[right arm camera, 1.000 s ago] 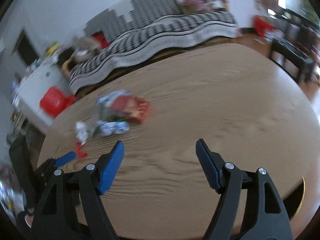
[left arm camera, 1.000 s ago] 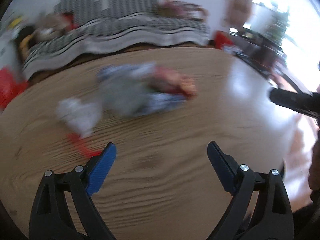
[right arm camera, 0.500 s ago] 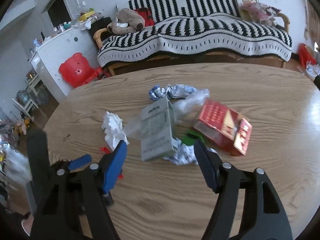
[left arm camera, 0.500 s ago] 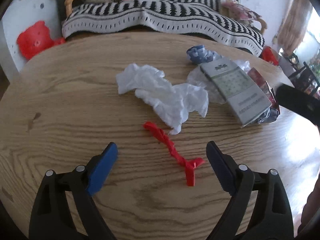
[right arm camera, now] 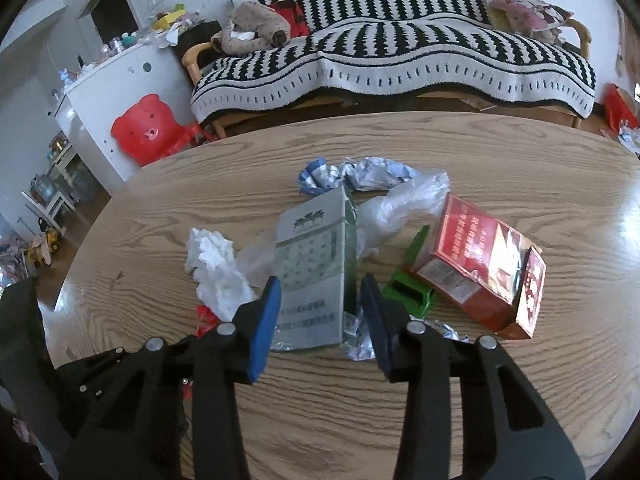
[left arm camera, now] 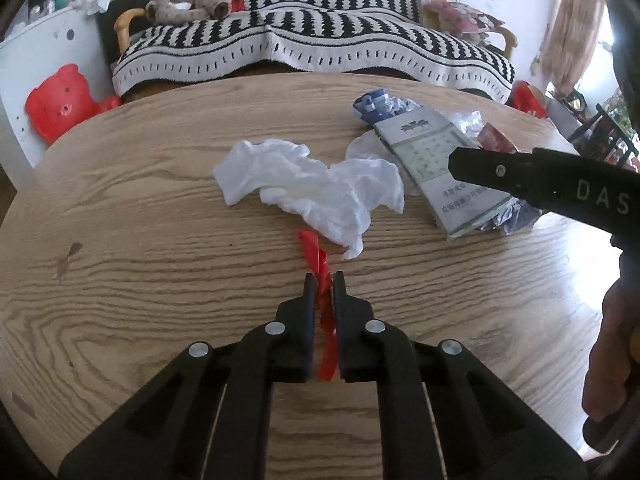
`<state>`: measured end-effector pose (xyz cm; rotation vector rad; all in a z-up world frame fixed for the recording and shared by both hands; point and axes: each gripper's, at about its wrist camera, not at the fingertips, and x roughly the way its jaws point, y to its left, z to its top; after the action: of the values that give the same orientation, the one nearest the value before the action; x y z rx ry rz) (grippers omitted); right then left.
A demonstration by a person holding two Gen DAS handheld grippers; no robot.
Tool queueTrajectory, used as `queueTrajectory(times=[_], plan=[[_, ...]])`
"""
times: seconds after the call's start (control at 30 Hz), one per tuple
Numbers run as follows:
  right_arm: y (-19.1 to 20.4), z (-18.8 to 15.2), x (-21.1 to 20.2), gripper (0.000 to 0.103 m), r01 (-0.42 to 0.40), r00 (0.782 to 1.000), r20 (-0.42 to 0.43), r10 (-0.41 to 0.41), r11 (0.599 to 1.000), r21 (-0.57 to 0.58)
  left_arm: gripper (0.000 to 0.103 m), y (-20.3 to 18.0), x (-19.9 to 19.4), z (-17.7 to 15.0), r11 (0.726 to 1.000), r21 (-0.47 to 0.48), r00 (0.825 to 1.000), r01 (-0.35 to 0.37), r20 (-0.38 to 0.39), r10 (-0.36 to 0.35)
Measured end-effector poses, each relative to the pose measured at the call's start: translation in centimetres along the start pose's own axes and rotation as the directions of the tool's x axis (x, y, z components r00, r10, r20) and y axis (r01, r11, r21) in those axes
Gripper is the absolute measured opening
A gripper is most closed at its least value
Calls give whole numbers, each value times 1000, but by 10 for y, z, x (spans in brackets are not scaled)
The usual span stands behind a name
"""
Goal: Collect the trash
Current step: 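Grasp the red plastic strip with the left tool while the right tool grasps the green-white box, then carry the strip and box to the black bin and open both tools over it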
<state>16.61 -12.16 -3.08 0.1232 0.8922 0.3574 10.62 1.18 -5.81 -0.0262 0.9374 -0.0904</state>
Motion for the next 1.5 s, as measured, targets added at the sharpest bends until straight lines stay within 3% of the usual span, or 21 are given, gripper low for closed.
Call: queueTrajectory(times=[0.23, 0.5, 0.63, 0.73, 1.03, 1.23, 1.5], plan=[[14, -2, 8, 41, -57, 998, -30, 57, 998, -23, 7, 4, -3, -2, 1000, -21, 1000, 21, -6, -21], [0, 6, 28, 40, -115, 992, -38, 119, 989, 94, 7, 5, -4, -2, 999, -18, 1000, 30, -6, -30], [-2, 6, 32, 19, -140, 989, -36, 146, 980, 143, 7, 7, -7, -2, 1000, -13, 1000, 28, 1, -28], [-1, 7, 24, 13, -166, 986, -6, 169, 972, 167, 7, 12, -8, -1, 999, -26, 1000, 28, 1, -28], [5, 2, -34, 12, -239, 970, 75, 231, 960, 147, 7, 6, -23, 7, 998, -34, 998, 47, 30, -46], [-21, -22, -76, 12, -114, 993, 46, 109, 987, 114, 7, -17, -34, 6, 996, -10, 996, 84, 40, -83], [-82, -62, -147, 12, 17, 997, 74, -29, 987, 162, 7, -84, -49, 1, 982, 77, 983, 171, 46, -175]])
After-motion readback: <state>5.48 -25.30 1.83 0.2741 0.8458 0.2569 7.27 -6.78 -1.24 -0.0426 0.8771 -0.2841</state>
